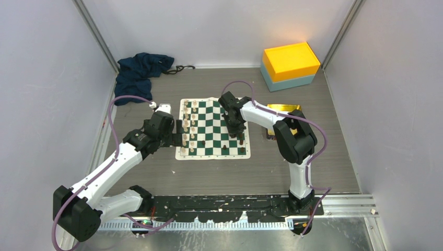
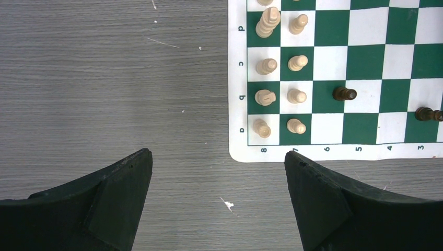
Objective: Set up the chess pieces on the board
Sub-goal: Place the chess piece on the chessboard.
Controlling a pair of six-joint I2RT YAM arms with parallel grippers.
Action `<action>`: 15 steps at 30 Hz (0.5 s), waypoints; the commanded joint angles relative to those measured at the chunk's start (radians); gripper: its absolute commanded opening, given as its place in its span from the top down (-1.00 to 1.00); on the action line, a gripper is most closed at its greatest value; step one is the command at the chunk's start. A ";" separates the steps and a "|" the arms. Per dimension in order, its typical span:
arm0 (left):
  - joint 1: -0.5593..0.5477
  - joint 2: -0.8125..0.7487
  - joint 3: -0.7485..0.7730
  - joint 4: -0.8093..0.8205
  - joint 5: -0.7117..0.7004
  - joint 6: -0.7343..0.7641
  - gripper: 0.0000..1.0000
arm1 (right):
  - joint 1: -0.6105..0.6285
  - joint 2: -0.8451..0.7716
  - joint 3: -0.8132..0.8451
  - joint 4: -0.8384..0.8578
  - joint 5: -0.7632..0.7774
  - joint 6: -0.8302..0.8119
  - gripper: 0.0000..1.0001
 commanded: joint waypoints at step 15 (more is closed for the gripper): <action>0.006 -0.010 0.002 0.027 0.005 -0.009 -0.95 | -0.006 0.006 0.030 0.004 -0.002 0.007 0.29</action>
